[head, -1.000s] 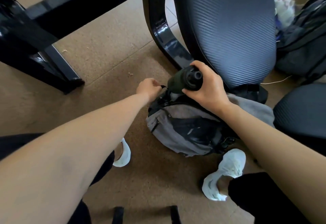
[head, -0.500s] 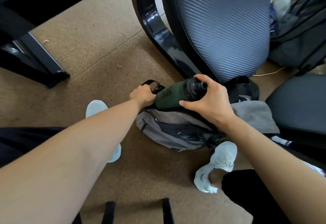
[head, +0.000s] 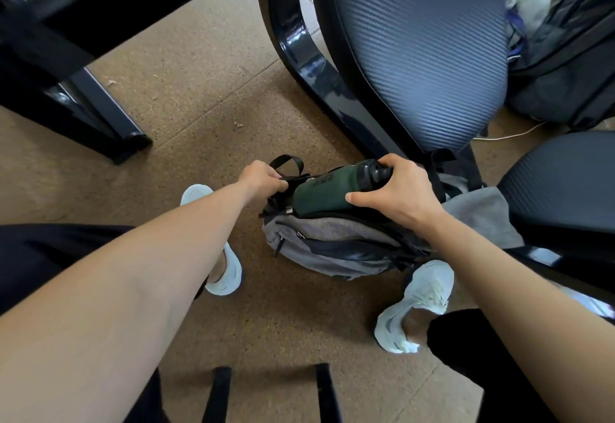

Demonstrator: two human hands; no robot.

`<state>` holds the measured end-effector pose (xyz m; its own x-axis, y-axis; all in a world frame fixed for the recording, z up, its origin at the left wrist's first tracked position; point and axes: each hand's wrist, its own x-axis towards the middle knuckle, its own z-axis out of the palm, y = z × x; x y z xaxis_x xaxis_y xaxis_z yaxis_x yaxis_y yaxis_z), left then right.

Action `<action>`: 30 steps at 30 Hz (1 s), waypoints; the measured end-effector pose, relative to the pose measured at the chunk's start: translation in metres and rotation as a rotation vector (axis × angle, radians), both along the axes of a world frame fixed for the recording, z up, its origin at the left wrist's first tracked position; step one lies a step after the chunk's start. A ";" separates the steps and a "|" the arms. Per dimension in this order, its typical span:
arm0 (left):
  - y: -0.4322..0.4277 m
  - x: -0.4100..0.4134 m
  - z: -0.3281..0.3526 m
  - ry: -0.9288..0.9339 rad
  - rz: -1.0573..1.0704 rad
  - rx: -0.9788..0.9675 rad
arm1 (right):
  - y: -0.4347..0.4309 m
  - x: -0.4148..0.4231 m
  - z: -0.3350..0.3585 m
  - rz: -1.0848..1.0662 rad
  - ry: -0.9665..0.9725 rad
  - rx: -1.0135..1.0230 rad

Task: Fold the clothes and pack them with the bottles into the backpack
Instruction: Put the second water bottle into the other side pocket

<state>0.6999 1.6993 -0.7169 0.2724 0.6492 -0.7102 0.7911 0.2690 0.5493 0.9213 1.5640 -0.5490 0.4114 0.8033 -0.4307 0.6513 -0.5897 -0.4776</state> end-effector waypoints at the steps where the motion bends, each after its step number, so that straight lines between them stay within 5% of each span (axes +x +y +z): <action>1: -0.002 -0.002 -0.001 -0.005 0.002 -0.011 | 0.002 0.000 0.001 0.032 0.000 -0.023; 15: -0.008 -0.022 0.002 -0.124 0.145 -0.222 | 0.046 -0.033 -0.011 0.103 0.110 0.026; 23: -0.007 -0.023 0.004 -0.124 0.101 -0.231 | 0.058 -0.043 -0.033 -0.645 0.490 0.153; 30: -0.005 -0.027 0.001 -0.146 0.252 -0.285 | 0.033 -0.027 -0.034 -0.230 0.427 0.056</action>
<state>0.6725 1.6947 -0.7162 0.2414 0.4910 -0.8370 0.6005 0.6020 0.5263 0.8939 1.5971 -0.5829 0.3772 0.7388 -0.5585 0.2462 -0.6613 -0.7085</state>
